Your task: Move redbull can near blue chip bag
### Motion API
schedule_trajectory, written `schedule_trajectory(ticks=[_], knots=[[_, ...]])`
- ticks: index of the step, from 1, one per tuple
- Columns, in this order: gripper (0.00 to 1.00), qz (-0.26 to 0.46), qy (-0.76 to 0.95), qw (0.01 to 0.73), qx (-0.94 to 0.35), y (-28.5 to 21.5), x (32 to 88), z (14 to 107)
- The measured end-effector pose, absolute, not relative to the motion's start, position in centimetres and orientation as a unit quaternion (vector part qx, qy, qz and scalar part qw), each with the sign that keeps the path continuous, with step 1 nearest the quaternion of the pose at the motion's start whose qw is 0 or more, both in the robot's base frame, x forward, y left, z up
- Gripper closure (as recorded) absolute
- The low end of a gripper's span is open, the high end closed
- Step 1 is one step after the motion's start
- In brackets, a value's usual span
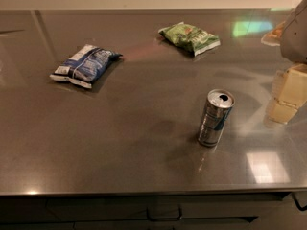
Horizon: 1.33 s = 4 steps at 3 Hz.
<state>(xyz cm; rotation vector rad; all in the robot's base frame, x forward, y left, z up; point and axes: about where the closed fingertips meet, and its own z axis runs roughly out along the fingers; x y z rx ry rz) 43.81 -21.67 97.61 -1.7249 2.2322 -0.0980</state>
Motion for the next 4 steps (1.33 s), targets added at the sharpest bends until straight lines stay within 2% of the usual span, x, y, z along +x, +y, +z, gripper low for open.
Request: schedule_trajectory(ticks=[2,4], knots=[[0.00,-0.008,0.775,0.174,-0.608,-21.4,43.7,97.5],[0.00,0.066,0.755,0.198,-0.622,-20.3,43.7,94.8]])
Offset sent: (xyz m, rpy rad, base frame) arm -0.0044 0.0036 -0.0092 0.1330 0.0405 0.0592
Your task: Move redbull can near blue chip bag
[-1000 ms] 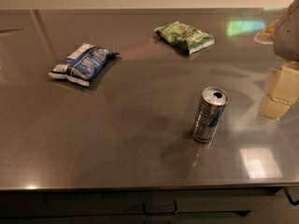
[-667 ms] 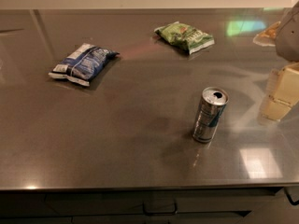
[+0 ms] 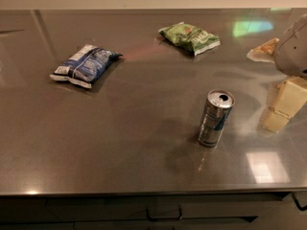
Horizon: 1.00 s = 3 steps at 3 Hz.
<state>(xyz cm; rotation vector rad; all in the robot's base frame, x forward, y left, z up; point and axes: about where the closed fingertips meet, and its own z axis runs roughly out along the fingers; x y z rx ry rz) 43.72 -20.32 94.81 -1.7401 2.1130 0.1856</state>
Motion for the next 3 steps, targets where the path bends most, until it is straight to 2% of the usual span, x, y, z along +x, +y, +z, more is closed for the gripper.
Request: schedule_trajectory(ticks=[3], knots=[[0.00,0.152,0.725,0.219,-0.635,-16.6,42.6,92.1]])
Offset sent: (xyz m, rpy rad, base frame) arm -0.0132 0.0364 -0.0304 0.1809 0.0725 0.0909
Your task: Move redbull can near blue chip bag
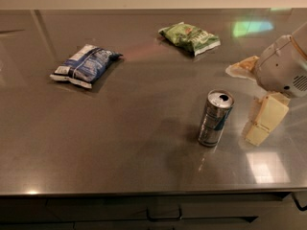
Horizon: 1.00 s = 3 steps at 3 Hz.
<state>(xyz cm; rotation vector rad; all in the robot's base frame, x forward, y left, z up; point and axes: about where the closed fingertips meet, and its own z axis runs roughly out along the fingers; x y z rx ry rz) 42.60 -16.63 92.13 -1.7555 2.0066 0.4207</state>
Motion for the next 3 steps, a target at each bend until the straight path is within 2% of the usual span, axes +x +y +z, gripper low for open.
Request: schedule_trajectory(ticks=[1,2,3], knots=[[0.00,0.171,0.717,0.220,-0.639,-15.4,42.2,91.7],[0.17,0.182,0.711,0.219,-0.643,-14.4,42.0,91.4],[0.41,0.187,0.710,0.220,-0.642,-14.1,42.0,91.5]])
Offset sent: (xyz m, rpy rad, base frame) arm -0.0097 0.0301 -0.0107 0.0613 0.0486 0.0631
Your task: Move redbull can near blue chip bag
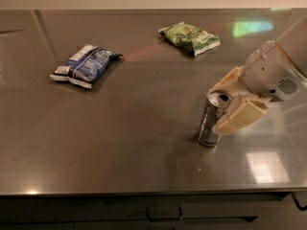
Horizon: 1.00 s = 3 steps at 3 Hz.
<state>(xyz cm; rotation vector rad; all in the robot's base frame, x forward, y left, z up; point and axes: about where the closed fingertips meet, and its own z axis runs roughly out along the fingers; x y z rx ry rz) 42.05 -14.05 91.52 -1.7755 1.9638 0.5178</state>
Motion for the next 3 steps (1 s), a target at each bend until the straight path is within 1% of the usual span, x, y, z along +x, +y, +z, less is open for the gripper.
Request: schedule_trajectory(ticks=[1,2,3], knots=[[0.64,0.193,0.707,0.224,-0.642,-13.7,42.2,91.9],[0.87,0.187,0.709,0.226,-0.641,-12.4,43.5,92.7],[1.00,0.177,0.717,0.230,-0.634,-10.9,46.1,94.1]])
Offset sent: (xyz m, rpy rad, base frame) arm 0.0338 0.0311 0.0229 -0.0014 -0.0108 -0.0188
